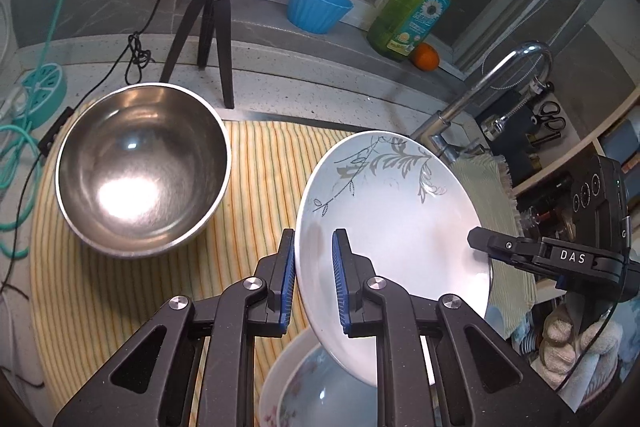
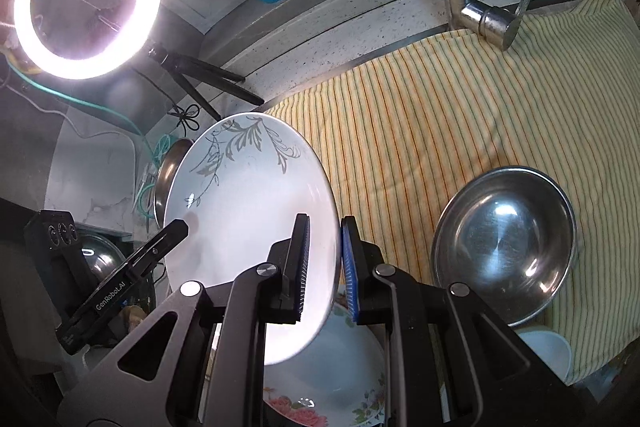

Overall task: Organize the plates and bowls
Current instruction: 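Lift the leaf-pattern plate and carry it toward the stacked plates, then lower the leaf-pattern plate onto the floral plate stack and open both grippers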

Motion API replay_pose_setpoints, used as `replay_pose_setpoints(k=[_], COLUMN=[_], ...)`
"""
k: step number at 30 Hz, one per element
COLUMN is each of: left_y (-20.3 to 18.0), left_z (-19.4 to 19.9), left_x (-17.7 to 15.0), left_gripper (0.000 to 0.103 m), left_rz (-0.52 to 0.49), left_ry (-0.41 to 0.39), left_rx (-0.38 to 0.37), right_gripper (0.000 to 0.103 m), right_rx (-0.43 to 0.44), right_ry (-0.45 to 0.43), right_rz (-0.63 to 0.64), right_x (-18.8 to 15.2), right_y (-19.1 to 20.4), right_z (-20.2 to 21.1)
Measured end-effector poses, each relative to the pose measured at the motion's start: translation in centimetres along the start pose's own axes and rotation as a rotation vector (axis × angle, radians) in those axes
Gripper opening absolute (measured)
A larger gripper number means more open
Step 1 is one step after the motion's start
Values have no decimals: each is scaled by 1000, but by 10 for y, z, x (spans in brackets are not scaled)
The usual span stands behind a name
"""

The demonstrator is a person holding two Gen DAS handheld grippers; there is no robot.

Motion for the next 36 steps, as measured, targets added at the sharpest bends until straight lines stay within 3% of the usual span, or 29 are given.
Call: replay_pose_setpoints(k=[22,36], left_y=[5,3], left_z=[36,37], left_x=[-89,-118], left_gripper=[15,15], left_rz=[59,61], left_ry=[80,119], left_rx=[-4,4], right_gripper=[16,16], right_rx=[-8,-53], right_ry=[73,73], right_rz=[5,58], right_x=[-101,-128], right_y=[-20,-25], right_z=[27,29])
Point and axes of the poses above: each gripper's, at about its wrist camera, not at the fingertips, and z roughly against the way its jaws point, y to its left, x to its top, the point moved 4 cm from there along -z, roughly the way its jaws point, and after that the axes turned 12 degrees about -y, right-handed, at the moved point
